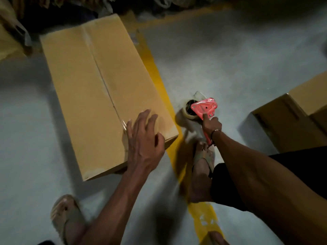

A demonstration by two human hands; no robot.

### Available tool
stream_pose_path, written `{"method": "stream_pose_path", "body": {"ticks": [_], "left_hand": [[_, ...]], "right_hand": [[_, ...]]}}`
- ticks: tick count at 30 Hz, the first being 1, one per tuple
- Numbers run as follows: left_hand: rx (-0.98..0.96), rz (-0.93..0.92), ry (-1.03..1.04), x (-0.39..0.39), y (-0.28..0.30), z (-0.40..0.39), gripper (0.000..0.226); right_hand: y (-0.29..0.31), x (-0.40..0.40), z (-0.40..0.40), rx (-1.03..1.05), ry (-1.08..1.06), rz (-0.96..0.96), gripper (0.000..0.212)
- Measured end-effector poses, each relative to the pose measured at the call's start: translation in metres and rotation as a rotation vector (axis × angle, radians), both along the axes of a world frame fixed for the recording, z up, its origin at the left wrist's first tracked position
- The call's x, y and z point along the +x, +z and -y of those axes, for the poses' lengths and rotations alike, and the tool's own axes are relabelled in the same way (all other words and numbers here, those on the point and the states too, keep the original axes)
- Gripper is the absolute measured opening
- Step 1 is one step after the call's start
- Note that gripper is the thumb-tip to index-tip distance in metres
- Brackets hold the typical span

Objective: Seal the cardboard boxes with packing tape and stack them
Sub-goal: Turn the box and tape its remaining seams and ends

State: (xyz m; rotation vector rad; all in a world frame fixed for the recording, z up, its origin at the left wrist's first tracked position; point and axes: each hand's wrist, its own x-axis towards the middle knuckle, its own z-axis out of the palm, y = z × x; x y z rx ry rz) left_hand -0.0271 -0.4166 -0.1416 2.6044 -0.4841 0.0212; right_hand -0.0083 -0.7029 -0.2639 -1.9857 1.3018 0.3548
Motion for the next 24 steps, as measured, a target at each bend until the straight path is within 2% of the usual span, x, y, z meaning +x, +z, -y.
{"method": "stream_pose_path", "body": {"ticks": [3,6,8,12,15,18,21,24], "left_hand": [[0.044,-0.007,-0.042,-0.002,-0.011,0.006,0.049],[0.031,-0.012,-0.029,-0.003,-0.014,0.01,0.049],[0.028,-0.016,-0.031,-0.002,-0.015,0.012,0.049],[0.083,-0.055,-0.054,0.0,-0.014,0.013,0.049],[0.136,-0.077,-0.069,0.0,-0.008,0.015,0.047],[0.21,-0.148,-0.092,0.006,0.009,0.011,0.047],[0.26,-0.283,-0.145,0.012,0.045,0.003,0.042],[0.264,-0.331,-0.112,0.013,0.097,-0.013,0.034]], "right_hand": [[-0.024,0.007,0.005,0.089,0.041,-0.027,0.089],[-0.045,0.012,0.0,0.064,-0.065,-0.049,0.108],[-0.043,0.013,-0.006,-0.02,-0.118,-0.081,0.105],[-0.017,0.013,-0.01,-0.113,-0.053,-0.087,0.099],[0.018,0.011,-0.008,-0.128,-0.041,-0.014,0.101],[0.073,0.012,-0.01,-0.21,0.027,0.075,0.09],[0.146,0.009,-0.016,-0.305,0.16,0.168,0.079],[0.211,0.0,-0.028,-0.351,0.309,0.238,0.082]]}}
